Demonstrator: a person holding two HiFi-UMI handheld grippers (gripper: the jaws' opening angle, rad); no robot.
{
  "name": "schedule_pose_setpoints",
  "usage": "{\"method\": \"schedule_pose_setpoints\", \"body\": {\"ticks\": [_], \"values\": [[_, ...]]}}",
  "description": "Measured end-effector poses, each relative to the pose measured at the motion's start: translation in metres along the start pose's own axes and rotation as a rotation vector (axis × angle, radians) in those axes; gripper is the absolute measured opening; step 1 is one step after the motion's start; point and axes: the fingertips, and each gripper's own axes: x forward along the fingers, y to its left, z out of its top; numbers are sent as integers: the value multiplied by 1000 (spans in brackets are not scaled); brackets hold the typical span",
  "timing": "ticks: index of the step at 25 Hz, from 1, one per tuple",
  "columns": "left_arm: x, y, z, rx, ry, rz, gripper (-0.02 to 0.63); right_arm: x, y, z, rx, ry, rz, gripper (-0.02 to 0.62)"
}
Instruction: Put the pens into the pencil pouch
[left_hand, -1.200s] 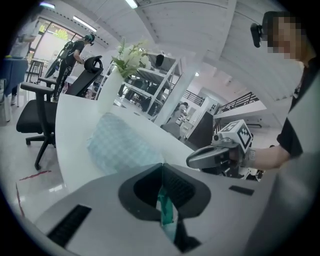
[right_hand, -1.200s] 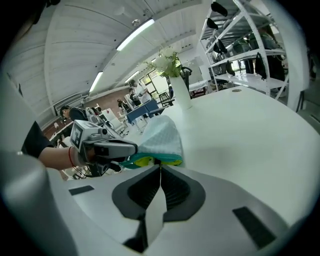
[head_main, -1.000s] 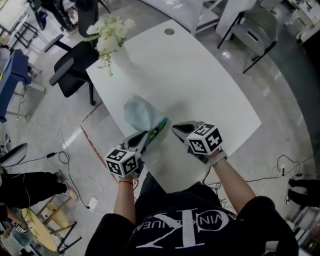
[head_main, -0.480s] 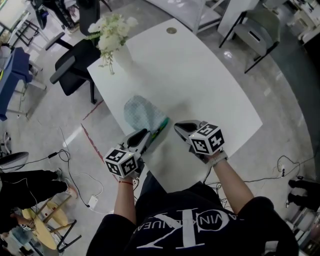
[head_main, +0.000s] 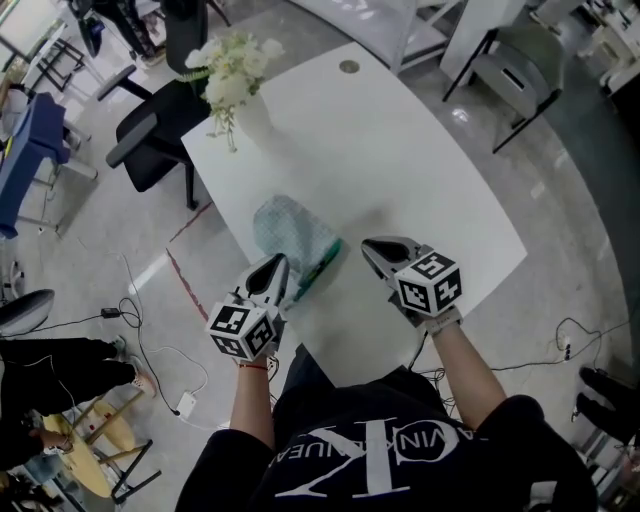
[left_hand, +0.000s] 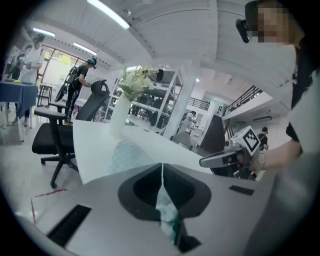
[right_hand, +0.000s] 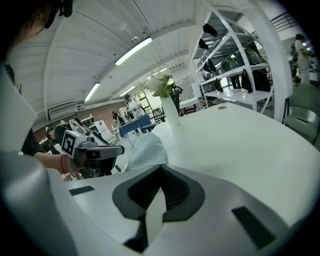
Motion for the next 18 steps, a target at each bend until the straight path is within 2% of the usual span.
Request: {"method": "schedule_pose_setpoints", "body": {"ticks": [8, 18], "values": [[-15, 2, 40, 133, -95, 67, 5, -19, 5, 32, -83, -120, -26, 8], [-38, 7, 76, 164, -209, 141, 5, -35, 16, 62, -166, -229, -41, 8]]}}
